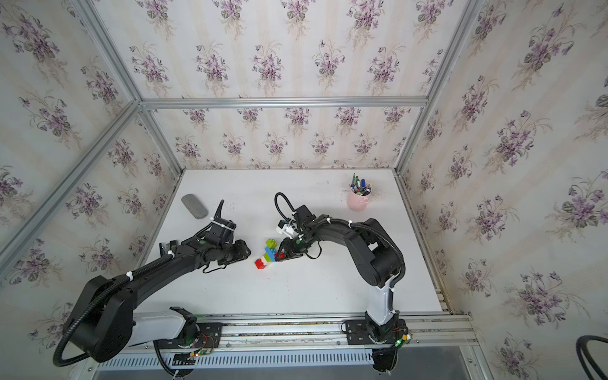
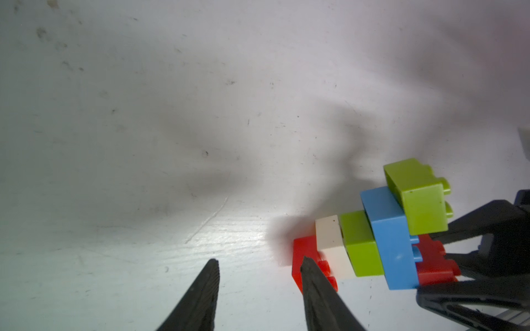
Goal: Assemble the letter y with lego
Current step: Place the lego brick at the center of the board, then adjust the lego brick at the center of the board.
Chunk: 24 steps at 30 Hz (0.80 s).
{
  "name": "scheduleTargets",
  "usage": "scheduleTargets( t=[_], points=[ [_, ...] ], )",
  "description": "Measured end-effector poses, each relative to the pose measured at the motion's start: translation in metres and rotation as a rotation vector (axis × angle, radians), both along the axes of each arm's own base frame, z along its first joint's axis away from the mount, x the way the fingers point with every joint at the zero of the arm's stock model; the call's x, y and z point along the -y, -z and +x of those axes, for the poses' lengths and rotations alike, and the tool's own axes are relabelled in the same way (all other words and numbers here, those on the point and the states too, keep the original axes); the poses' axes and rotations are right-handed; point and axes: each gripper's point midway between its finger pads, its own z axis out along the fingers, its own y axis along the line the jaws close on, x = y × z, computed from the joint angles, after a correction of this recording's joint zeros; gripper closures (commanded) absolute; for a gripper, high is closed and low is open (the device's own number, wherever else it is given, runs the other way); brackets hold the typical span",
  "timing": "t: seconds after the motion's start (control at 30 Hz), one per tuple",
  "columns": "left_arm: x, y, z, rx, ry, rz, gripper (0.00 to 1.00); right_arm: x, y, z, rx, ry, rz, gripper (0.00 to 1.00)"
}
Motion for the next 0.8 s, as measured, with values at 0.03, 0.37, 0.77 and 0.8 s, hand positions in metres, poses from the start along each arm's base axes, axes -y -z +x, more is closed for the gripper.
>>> scheduleTargets(
  t=[0.03, 0.37, 0.77, 0.8],
  points=[
    [0.001, 0.001, 0.0, -0.005, 0.004, -0.001, 0.51, 0.002, 0.002, 0.002, -0.003, 0.006, -0.003, 0.54],
    [0.008, 0.011, -0.003, -0.047, 0.027, -0.01, 0.52, 0.011, 0.003, 0.024, 0.014, 0.076, -0.026, 0.0],
    [0.027, 0.021, -0.015, -0.085, 0.095, -0.007, 0.54, 0.041, -0.007, 0.026, 0.094, 0.158, -0.109, 0.26],
    [0.03, 0.022, -0.015, -0.09, 0.106, -0.009, 0.54, 0.043, -0.007, 0.025, 0.094, 0.165, -0.115, 0.27]
  ],
)
